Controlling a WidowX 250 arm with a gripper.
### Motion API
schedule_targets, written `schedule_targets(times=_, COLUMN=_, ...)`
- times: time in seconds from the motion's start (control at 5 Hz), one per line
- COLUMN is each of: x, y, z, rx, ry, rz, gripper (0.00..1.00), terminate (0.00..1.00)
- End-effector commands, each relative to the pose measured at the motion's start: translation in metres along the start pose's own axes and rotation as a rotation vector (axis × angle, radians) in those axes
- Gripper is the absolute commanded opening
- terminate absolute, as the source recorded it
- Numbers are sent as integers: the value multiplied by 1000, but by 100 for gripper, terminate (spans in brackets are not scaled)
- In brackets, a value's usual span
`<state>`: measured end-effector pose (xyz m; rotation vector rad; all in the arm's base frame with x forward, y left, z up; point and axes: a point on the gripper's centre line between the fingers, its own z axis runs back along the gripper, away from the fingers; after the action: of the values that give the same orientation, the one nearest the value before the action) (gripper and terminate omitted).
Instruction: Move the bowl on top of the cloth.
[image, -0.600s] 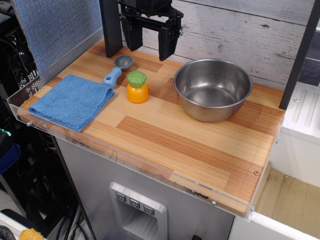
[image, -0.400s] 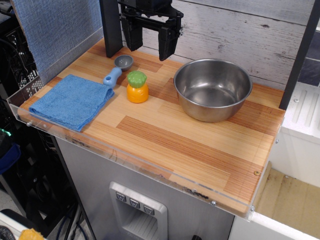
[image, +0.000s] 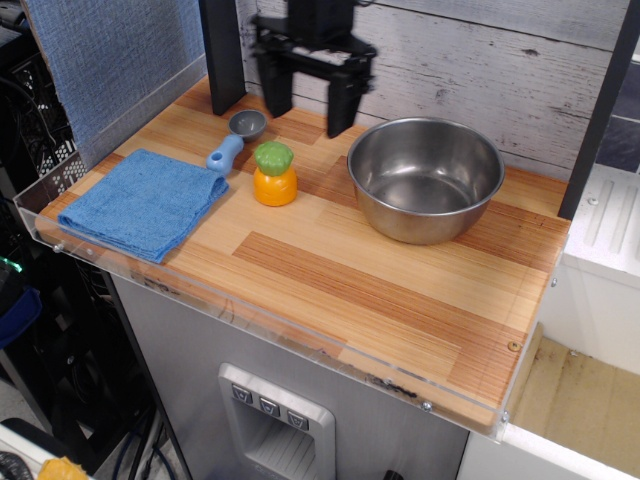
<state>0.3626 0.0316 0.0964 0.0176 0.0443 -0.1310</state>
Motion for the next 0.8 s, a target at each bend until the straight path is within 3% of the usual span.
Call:
schedule_targets(times=0.0, x=22, y=-67, z=50, rx=37, ry=-139, rz=-162, gripper=100, terminate=0)
schedule_targets(times=0.2, x=27, y=-99, z=49, rx=51, ry=-132, rz=-223, gripper=100, terminate=0)
schedule_targets(times=0.6, x=29, y=-129, z=5, rx=2, ry=10, rz=-234, gripper=100, terminate=0)
